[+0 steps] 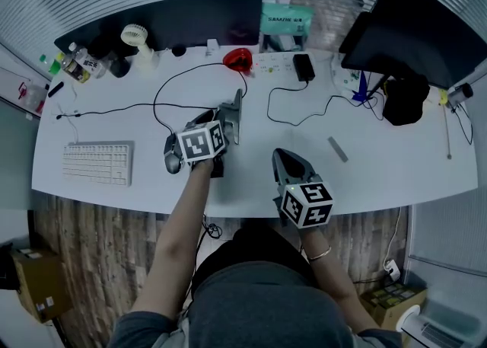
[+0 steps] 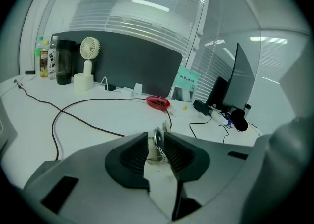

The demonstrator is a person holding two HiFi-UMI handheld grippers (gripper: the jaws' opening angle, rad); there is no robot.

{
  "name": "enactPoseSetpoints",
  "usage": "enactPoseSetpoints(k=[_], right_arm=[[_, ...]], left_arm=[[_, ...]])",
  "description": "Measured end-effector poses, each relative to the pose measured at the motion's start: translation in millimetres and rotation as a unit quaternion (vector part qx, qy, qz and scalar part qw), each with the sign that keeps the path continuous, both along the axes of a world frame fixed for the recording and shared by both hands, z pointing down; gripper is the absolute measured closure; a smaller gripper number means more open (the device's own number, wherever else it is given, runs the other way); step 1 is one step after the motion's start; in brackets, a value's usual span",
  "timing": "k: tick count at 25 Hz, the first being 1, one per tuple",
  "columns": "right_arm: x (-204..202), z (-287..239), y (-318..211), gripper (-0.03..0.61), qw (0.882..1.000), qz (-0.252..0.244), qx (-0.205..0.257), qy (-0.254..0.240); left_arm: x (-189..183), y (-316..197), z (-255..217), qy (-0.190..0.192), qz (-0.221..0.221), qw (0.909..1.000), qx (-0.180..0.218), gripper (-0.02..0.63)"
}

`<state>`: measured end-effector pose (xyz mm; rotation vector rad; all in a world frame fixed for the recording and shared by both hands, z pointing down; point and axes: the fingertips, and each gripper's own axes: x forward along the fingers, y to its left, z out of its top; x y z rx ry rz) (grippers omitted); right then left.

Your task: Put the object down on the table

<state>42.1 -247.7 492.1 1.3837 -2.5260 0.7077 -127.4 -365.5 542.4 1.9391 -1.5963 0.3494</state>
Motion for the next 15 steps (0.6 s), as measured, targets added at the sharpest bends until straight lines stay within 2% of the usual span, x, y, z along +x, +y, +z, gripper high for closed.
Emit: enactPoseSetpoints(k=[11,15], right_arm=[[-9,-5,8,0.575,1.0,-0.007,0.006,-0.001],[-13,-7,13,0.575,1.0,-0.011,0.009,-0.001]], left_arm=[[-10,27,-26,-0.043,0.011,0.9982,0.04,0.535],[-13,42,-33,-0.04,0.011,0.9979,0.049,0.552]])
